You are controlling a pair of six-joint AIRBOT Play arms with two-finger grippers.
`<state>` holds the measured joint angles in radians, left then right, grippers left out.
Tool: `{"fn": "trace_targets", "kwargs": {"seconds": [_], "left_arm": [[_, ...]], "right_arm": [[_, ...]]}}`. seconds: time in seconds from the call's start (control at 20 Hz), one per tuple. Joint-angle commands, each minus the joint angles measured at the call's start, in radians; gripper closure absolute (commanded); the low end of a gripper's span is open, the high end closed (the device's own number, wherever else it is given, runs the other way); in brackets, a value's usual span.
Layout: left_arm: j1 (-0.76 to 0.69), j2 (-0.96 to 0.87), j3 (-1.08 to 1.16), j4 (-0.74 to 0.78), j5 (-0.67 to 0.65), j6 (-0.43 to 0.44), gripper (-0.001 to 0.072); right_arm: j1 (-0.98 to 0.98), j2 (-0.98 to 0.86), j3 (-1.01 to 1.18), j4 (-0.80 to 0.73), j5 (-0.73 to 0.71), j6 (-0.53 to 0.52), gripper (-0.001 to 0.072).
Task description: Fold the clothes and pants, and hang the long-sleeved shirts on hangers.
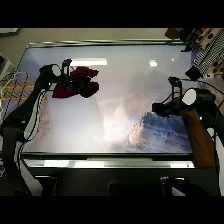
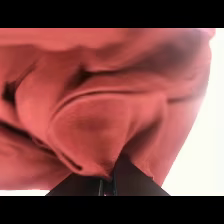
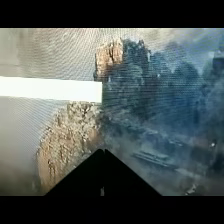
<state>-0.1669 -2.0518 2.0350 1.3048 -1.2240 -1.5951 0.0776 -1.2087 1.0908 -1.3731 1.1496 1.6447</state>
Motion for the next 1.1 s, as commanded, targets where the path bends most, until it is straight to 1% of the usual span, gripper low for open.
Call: {"fn": "trace_targets", "kwargs": {"seconds": [0.0, 0.05, 0.2, 0.25, 0.4, 0.5, 0.55, 0.65, 0.7, 0.75, 0.8, 0.9, 0.95, 1.05], "left_arm": [[-0.090, 0.084, -0.013, -0.085, -0.151, 0.024, 0.0696], [-0.142, 0.103, -0.038, -0.101, -0.161, 0.018, 0.0696], [-0.316, 0.106, -0.104, -0.135, -0.163, -0.071, 0.0696], [-0.381, 0.103, -0.121, -0.142, -0.153, -0.107, 0.0696], [-0.545, 0.104, -0.133, -0.142, -0.095, -0.177, 0.0696], [-0.623, 0.101, -0.134, -0.098, -0.078, -0.250, 0.0696], [-0.647, 0.100, -0.134, -0.067, -0.077, -0.272, 0.0696], [-0.665, 0.100, -0.132, -0.060, -0.074, -0.272, 0.0686], [-0.660, 0.103, -0.123, -0.072, -0.082, -0.272, 0.0531], [-0.651, 0.111, -0.111, -0.075, -0.100, -0.272, 0.0215], [-0.637, 0.125, -0.095, -0.074, -0.134, -0.272, 0.0007], [-0.598, 0.179, -0.081, -0.063, -0.214, -0.257, 0.0011], [-0.577, 0.214, -0.081, -0.024, -0.264, -0.257, 0.0011], [-0.539, 0.294, -0.081, 0.104, -0.373, -0.262, 0.0011]], "right_arm": [[0.001, 0.000, 0.001, 0.000, 0.000, 0.000, 0.0682], [0.001, 0.000, 0.001, 0.001, 0.000, 0.000, 0.0682], [0.001, 0.000, 0.001, 0.000, 0.000, 0.000, 0.0682], [0.001, 0.000, 0.001, 0.000, 0.000, 0.000, 0.0682], [0.001, 0.000, 0.001, 0.000, 0.000, 0.000, 0.0682], [0.001, 0.000, 0.001, 0.000, 0.000, 0.000, 0.0682], [0.001, 0.000, 0.001, 0.001, 0.000, 0.000, 0.0682], [0.001, 0.000, 0.001, 0.000, 0.000, 0.000, 0.0682], [0.001, 0.000, 0.001, 0.001, 0.000, 0.000, 0.0682], [0.001, 0.000, 0.001, 0.000, 0.000, 0.000, 0.0682], [0.001, 0.001, 0.001, 0.000, 0.000, 0.000, 0.0682], [0.001, 0.000, 0.001, 0.000, 0.000, 0.000, 0.0682], [0.001, 0.000, 0.001, 0.000, 0.000, 0.000, 0.0682], [0.001, 0.000, 0.001, 0.000, 0.000, 0.000, 0.0682]]}}
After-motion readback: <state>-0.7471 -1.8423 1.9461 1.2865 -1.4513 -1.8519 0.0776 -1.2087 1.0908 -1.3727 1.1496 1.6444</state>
